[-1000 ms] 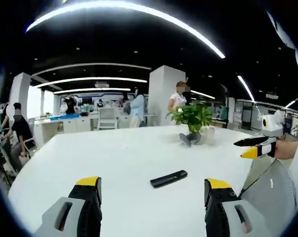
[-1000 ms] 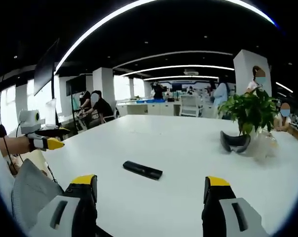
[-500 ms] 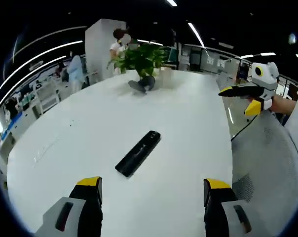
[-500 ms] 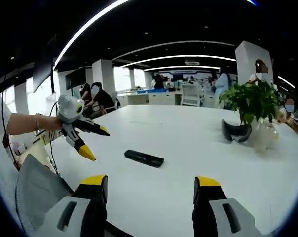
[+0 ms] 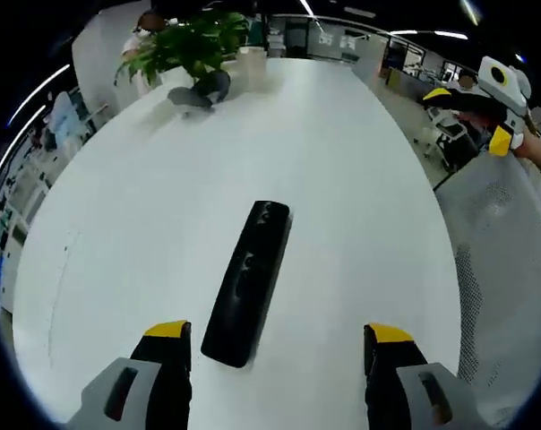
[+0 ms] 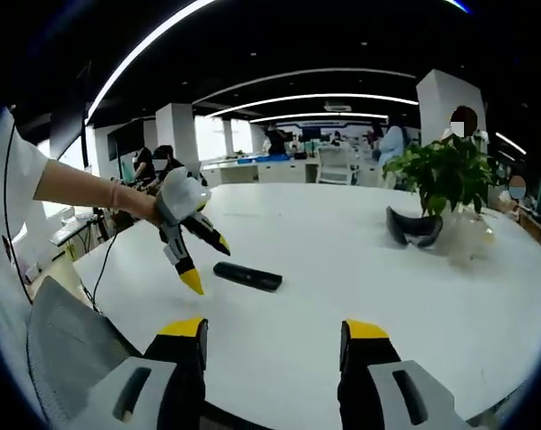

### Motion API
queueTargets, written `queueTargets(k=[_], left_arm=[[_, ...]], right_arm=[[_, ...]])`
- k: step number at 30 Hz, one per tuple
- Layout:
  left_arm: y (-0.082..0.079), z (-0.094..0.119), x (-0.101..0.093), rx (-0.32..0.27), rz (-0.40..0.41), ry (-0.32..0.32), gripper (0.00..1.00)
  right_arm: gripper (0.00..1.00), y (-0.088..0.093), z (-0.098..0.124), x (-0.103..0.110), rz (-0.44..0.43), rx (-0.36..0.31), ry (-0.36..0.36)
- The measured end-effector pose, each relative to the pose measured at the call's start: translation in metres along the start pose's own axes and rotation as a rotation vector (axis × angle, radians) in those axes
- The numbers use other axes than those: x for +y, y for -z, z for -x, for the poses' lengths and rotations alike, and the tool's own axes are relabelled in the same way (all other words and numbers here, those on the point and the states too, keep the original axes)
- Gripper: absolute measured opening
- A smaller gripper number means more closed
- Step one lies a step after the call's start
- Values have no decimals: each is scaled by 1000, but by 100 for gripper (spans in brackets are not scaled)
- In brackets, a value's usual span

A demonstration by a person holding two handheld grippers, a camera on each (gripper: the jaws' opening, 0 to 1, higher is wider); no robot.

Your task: Press the specified remote control buttons in sequence, fully releasing each button before pressing the next.

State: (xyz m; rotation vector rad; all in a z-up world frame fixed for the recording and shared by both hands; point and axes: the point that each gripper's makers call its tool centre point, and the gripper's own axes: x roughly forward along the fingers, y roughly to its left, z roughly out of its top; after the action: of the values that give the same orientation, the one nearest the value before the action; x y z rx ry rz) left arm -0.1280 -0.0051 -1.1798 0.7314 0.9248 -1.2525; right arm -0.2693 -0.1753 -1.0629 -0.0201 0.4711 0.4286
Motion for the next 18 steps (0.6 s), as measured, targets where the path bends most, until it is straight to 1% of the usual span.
queueTargets(k=[4,6,8,9,10,11,12,14,15,17,18], left_arm=[[-9,-15,2,11,-30,13,77],[-9,-19,5,29,-61,14,74],[-8,-22,9,46,-70,10,71],[-11,-23,11,30,-39,18,67],[-14,-23,18,22,-48,7,63],[-17,-23,23,11,-40,2,58],[-18,-23,25,7,-32,2,52],[-19,-22,30,15,-42,-1,44],[-18,-21,31,21,-48,-2,38],[-19,-22,29,22,-80,4,29],[-19,-22,27,21,-102,13,26]], right_arm=[[56,1,1,-1,11,11,4],[54,2,2,-1,11,12,3],[53,3,3,0,10,14,-3],[51,3,4,0,11,15,-4],[50,4,5,-1,12,16,-6],[47,5,6,-1,12,17,-7],[44,5,8,-3,9,14,-5],[41,3,11,-5,0,2,-3],[40,3,13,-6,-4,-2,2],[40,4,15,-9,-12,-9,11],[40,5,17,-11,-20,-10,17]])
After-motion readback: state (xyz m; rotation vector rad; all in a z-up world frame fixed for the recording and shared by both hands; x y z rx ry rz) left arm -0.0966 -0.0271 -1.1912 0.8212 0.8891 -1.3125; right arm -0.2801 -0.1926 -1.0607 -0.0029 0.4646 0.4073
